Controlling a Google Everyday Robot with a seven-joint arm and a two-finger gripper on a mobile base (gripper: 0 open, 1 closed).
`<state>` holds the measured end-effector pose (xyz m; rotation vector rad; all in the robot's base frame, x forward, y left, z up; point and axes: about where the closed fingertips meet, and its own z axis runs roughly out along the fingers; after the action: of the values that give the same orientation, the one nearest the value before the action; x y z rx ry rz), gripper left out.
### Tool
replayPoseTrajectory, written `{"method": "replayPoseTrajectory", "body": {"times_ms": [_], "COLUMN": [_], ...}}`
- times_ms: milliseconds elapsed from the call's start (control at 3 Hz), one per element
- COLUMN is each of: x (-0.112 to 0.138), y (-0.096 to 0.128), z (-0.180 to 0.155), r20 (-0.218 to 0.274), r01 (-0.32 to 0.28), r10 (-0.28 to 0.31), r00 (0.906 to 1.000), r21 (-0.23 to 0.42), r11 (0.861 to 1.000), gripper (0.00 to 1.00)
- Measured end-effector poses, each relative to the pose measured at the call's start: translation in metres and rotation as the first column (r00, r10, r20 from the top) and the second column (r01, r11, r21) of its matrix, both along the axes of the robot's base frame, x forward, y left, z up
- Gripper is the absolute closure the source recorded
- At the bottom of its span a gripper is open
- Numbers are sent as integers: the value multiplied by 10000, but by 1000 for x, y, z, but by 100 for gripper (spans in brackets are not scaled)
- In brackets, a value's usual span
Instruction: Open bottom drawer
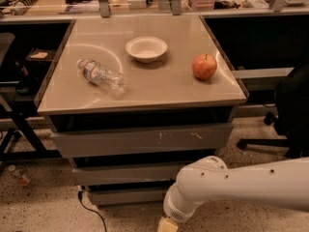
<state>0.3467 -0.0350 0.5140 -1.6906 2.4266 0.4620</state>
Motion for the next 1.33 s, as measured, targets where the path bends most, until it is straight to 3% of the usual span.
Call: {"method": "replayPoseTrajectory", "body": {"times_ms": [333,667,1000,1333], "x": [37,37,38,50], "y": [-6,-6,-8,-29], "z": [-56,-55,-74,-125], "r20": [168,169,-139,-257], "r01": [382,381,342,740], "r10": [-379,-379,-344,-747], "r00": [9991,9991,9993,9969], "r21": [-131,-130,-116,-275], "r11": [9992,9992,9993,9969], "gripper": [0,0,0,0]}}
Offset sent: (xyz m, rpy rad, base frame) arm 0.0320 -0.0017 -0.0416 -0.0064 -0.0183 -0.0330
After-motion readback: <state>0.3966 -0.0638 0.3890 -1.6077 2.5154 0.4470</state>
